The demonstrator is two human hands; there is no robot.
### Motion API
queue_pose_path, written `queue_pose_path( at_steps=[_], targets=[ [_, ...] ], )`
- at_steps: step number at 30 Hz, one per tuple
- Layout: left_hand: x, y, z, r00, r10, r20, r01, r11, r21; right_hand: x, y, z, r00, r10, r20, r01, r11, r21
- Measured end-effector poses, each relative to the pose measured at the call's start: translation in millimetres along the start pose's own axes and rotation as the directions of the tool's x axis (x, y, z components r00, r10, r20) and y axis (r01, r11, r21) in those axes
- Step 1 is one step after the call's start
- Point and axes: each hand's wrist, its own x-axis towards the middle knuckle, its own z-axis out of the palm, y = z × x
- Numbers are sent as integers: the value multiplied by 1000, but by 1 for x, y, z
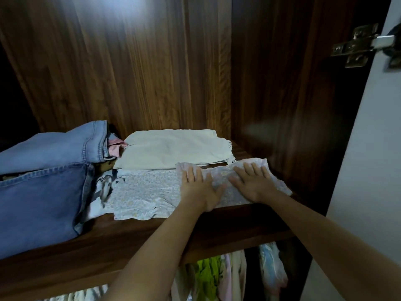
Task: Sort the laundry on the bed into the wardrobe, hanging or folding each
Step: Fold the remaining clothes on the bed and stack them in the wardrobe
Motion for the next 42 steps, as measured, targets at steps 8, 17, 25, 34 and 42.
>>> queue_pose_path(
  at_steps=[8,17,25,34,42],
  targets=[
    [4,19,-3,983,-18,185,45,989,-140,30,47,9,991,-58,121,75,987,-144],
    [-9,16,-6,999,-35,-23,30,982,-188,8,33,-7,999,-34,-34,36,997,65],
    [-57,24,-39,889,87,-450,-323,815,-481,-105,10,-31,963,99,-249,-42,973,226],
    [-178,89,5,534,814,-228,-840,478,-257,-334,-25,1,895,422,-145,-416,907,69],
    [-356,199,61,28,999,36,-992,33,-126,-617,-63,30,439,898,32,-898,439,-11]
  ],
)
